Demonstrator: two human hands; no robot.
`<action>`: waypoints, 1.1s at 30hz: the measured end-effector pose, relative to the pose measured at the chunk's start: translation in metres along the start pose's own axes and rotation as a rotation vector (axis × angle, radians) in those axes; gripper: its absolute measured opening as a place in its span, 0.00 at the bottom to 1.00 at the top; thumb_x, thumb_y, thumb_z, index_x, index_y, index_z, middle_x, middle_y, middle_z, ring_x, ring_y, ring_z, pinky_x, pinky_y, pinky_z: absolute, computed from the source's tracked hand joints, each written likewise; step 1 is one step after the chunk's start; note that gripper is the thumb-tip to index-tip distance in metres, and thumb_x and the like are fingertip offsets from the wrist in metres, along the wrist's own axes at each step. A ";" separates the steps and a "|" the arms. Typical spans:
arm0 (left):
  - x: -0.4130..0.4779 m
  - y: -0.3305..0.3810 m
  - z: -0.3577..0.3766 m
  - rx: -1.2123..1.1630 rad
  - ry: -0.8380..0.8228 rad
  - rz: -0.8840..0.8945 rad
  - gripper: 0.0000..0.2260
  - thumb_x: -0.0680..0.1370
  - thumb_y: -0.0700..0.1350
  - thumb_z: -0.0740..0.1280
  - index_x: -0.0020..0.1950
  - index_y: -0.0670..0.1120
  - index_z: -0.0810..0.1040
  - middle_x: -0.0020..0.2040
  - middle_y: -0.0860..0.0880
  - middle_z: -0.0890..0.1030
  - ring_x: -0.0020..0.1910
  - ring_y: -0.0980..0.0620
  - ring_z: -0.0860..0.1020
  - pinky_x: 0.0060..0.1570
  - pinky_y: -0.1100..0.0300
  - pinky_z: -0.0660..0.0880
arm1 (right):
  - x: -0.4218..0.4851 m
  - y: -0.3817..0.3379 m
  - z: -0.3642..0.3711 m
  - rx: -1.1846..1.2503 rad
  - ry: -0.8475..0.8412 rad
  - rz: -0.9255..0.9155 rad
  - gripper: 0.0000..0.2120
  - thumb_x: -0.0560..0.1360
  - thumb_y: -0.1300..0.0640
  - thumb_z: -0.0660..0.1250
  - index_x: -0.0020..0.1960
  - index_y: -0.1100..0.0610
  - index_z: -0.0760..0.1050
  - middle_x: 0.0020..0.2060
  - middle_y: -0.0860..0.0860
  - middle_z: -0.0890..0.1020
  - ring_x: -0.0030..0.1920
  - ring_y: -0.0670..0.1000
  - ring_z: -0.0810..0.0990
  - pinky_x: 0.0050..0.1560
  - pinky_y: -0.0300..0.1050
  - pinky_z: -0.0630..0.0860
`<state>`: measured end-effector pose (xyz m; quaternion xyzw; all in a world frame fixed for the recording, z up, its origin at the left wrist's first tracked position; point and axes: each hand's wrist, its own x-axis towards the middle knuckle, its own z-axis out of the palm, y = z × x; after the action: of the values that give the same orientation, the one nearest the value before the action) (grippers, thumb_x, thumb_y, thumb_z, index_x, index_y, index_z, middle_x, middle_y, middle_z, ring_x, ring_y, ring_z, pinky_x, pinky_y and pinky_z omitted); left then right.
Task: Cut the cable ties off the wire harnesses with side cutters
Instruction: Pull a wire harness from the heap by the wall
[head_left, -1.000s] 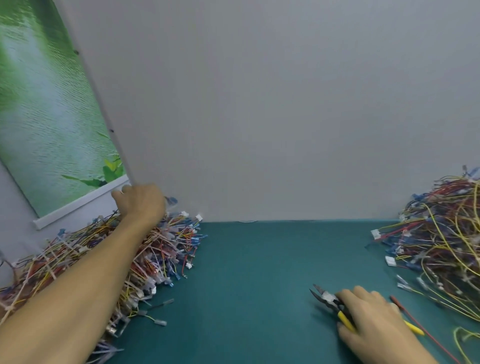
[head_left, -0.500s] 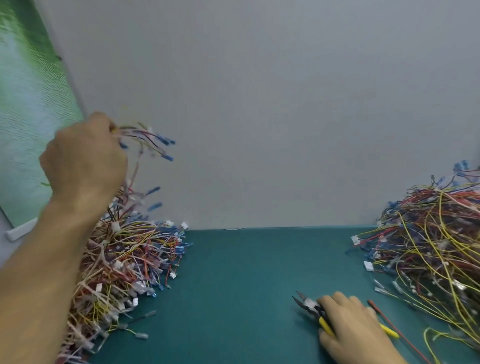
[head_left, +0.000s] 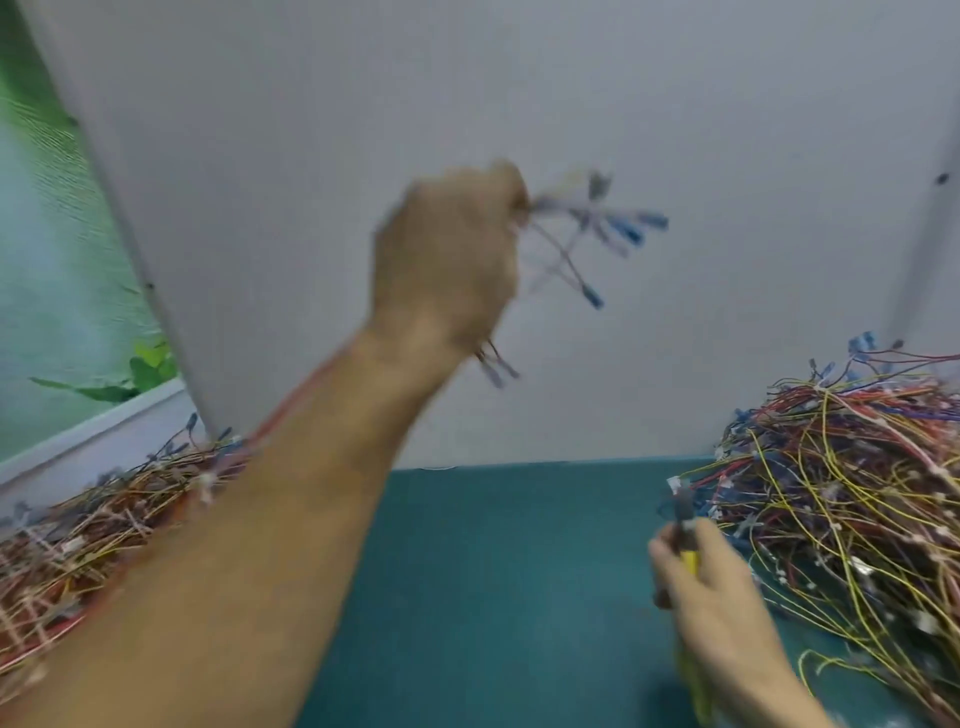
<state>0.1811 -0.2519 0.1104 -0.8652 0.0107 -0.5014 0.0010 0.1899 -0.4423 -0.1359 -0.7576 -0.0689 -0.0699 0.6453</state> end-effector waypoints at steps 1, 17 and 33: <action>-0.023 0.019 0.011 -0.051 -0.054 -0.003 0.08 0.79 0.47 0.61 0.52 0.48 0.79 0.48 0.44 0.82 0.49 0.40 0.78 0.45 0.48 0.75 | 0.001 -0.009 -0.003 0.261 0.008 0.040 0.07 0.77 0.61 0.67 0.42 0.58 0.70 0.28 0.49 0.72 0.29 0.51 0.70 0.35 0.51 0.71; -0.195 0.078 0.075 -0.239 -0.370 -0.041 0.05 0.71 0.45 0.67 0.41 0.51 0.83 0.37 0.53 0.80 0.39 0.49 0.75 0.43 0.56 0.70 | 0.002 -0.026 -0.003 0.648 -0.225 0.451 0.04 0.76 0.59 0.66 0.45 0.57 0.72 0.27 0.51 0.75 0.24 0.49 0.72 0.24 0.43 0.67; -0.297 0.033 -0.056 -1.538 -0.640 -1.451 0.18 0.82 0.45 0.54 0.67 0.42 0.75 0.65 0.44 0.72 0.48 0.69 0.74 0.50 0.70 0.70 | 0.016 -0.043 -0.029 0.945 0.043 0.371 0.12 0.78 0.65 0.63 0.40 0.53 0.66 0.34 0.53 0.73 0.26 0.46 0.77 0.27 0.36 0.75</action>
<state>-0.0154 -0.2788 -0.1196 -0.5255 -0.1910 0.0048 -0.8290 0.1971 -0.4637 -0.0863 -0.3809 0.0561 0.0690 0.9203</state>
